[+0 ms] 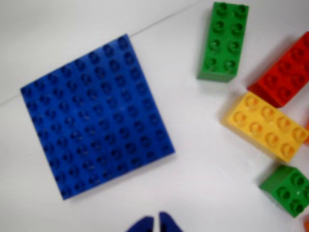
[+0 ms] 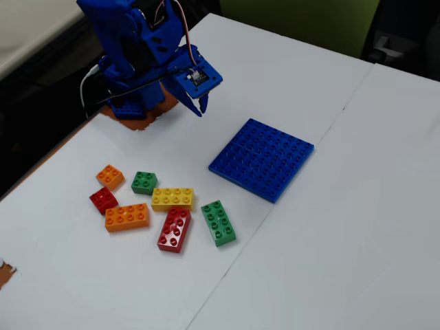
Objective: Pick up the 2x4 green block and go up the 8x8 blue block.
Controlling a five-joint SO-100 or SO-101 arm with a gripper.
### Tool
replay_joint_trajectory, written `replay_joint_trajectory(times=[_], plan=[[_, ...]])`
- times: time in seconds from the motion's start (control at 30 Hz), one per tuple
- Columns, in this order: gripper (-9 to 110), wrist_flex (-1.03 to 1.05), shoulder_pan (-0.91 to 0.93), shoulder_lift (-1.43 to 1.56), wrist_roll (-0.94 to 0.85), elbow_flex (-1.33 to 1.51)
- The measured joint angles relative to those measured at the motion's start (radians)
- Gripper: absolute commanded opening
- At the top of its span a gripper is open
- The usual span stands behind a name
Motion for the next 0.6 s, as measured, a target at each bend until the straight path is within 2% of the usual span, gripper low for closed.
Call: replay_joint_trajectory(times=[0.2,0.37,0.6], plan=[[2,-0.132,0.081,-0.183,-0.011,-0.083],[18,-0.325,0.14,-0.322,-0.034,-0.086],[23,-0.563,0.207,-0.48,-0.077,-0.097]])
